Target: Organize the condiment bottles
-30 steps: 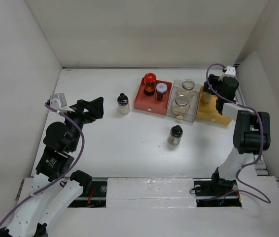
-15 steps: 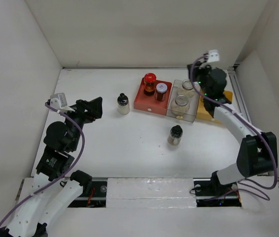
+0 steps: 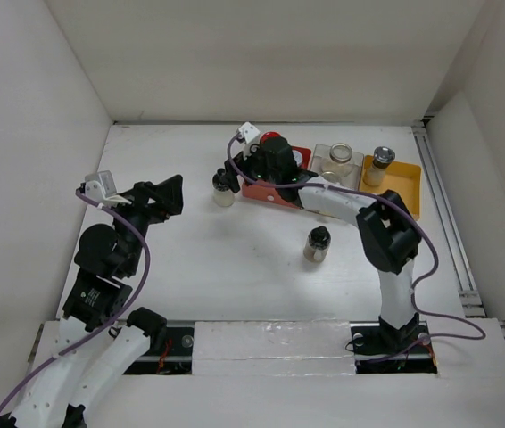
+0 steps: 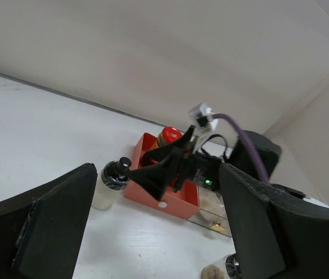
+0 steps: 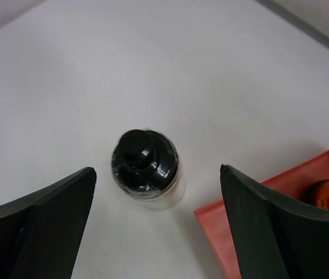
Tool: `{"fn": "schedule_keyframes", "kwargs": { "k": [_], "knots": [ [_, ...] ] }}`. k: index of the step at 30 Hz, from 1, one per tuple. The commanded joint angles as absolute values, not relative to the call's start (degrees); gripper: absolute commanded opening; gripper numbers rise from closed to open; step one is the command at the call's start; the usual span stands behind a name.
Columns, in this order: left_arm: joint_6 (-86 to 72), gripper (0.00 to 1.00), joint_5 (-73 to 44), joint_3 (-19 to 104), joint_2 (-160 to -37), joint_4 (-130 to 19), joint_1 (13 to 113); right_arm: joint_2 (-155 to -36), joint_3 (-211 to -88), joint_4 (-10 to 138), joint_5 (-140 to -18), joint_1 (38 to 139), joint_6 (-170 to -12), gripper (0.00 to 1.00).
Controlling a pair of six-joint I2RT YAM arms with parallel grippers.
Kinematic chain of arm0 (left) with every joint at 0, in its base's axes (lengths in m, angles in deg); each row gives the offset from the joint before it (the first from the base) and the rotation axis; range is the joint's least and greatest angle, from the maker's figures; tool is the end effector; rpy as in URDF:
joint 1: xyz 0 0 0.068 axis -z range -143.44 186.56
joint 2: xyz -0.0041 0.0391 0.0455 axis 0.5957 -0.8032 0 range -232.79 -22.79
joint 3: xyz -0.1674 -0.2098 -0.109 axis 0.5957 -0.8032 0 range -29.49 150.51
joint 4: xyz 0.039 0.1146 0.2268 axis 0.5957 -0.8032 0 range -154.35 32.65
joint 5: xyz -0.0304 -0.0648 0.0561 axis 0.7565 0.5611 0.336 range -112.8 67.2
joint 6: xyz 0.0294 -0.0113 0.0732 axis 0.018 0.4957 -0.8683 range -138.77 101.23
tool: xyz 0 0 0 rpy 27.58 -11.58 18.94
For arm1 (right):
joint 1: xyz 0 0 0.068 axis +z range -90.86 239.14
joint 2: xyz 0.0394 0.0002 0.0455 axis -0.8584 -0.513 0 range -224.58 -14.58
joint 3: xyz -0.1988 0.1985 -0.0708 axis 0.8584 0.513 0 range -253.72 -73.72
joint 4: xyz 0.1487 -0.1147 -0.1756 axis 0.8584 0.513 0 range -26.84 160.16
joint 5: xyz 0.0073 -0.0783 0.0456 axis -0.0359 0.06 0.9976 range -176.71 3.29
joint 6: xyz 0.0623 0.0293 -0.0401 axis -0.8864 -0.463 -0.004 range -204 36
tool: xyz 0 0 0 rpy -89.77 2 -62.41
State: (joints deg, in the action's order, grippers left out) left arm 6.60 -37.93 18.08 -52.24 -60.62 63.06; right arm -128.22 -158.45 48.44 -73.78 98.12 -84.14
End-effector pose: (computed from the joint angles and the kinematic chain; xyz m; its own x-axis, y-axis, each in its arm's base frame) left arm 0.1156 -0.0377 0.4196 0.1196 -0.5217 -0.8447 0.2833 0.8334 -0.4746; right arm 0.3859 0.3320 0.2730 -0.1927 -0.1528 -0.9693 -0.7813 0.6216 0.0573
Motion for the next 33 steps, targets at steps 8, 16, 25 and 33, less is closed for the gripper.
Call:
{"fn": "schedule_keyframes", "kwargs": {
  "k": [8,16,25,33],
  "knots": [
    [6.02,0.84,-37.30,18.32,-52.06,-58.41,62.75,-137.45,-171.53,55.07,-70.09,99.83,-83.38,0.94],
    [6.02,0.84,-36.68,18.32,-52.06,-58.41,62.75,-143.24,-175.41,56.21,-68.78,100.35,-84.17,0.93],
    [6.02,0.84,-36.68,18.32,-51.53,-58.41,62.75,-141.94,-173.66,55.00,-70.63,100.97,-84.70,0.52],
    [6.02,0.84,-36.16,18.32,-52.05,-58.41,62.75,-119.31,-159.89,41.28,-68.95,99.22,-85.93,0.48]
  ]
}}
